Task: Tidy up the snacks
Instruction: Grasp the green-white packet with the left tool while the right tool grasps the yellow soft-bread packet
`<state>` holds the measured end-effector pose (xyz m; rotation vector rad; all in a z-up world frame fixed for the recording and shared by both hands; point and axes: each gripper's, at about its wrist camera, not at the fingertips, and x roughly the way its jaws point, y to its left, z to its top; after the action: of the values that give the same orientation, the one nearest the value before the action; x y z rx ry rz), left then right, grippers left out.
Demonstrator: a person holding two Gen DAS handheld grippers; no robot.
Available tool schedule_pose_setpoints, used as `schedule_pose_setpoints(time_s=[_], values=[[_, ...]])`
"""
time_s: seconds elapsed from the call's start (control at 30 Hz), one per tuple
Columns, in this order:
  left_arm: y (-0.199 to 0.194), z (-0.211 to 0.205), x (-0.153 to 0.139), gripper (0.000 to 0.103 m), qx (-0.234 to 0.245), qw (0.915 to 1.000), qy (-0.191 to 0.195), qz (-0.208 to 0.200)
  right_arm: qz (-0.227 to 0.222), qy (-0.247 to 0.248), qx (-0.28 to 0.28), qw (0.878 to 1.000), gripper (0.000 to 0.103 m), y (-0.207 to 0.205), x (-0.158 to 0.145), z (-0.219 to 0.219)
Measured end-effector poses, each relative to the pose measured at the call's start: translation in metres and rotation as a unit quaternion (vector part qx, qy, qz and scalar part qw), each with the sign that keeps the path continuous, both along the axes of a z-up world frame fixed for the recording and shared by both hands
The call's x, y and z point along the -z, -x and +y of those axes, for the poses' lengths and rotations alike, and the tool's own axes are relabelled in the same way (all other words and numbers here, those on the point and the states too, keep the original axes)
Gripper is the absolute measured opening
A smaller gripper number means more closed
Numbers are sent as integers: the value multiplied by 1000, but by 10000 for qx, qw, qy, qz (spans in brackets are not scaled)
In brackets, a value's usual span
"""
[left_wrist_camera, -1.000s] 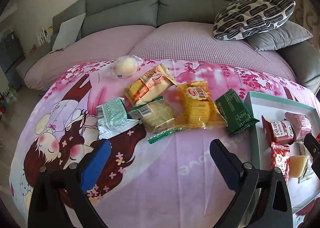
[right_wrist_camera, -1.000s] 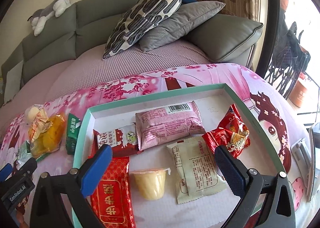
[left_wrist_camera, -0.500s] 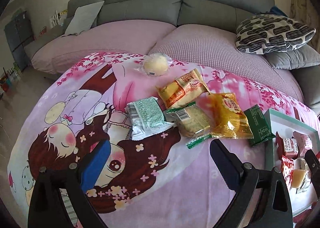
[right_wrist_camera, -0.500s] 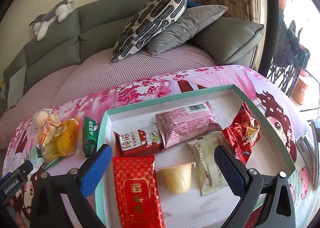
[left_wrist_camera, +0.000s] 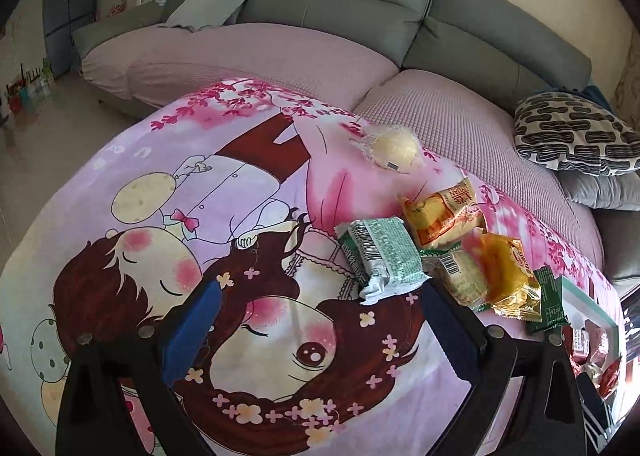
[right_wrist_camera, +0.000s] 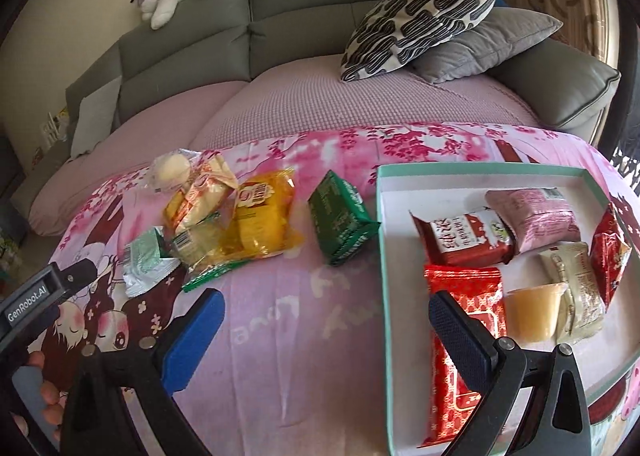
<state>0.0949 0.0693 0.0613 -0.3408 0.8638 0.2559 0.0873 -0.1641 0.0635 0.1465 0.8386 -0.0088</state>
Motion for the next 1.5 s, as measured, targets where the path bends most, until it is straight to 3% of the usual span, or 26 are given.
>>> schedule_pose_setpoints(time_s=[0.27, 0.43, 0.8, 1.03, 1.17, 1.3, 1.5], values=[[-6, 19, 13, 99, -20, 9986, 534, 30, 83, 184, -260, 9995, 103, -1, 8, 26], [-16, 12, 14, 100, 169, 9978, 633, -113, 52, 246, -243, 9994, 103, -7, 5, 26], [-49, -9, 13, 100, 416, 9978, 500, -99, -194, 557, -378, 9975, 103, -38, -13, 39], [-64, -13, 15, 99, 327, 9992, 219, 21, -183, 443, -368, 9982, 102, -66, -9, 38], [-70, -15, 26, 98, 343, 9989, 270, 171, -144, 373, -441, 9982, 90, -81, -5, 37], [-78, -20, 40, 89, 433, 9977, 388, 347, 64, 419, -496, 9979, 78, -92, 7, 38], [-81, -26, 49, 81, 434, 9976, 226, 498, 354, 356, -690, 9964, 61, -95, 28, 42]])
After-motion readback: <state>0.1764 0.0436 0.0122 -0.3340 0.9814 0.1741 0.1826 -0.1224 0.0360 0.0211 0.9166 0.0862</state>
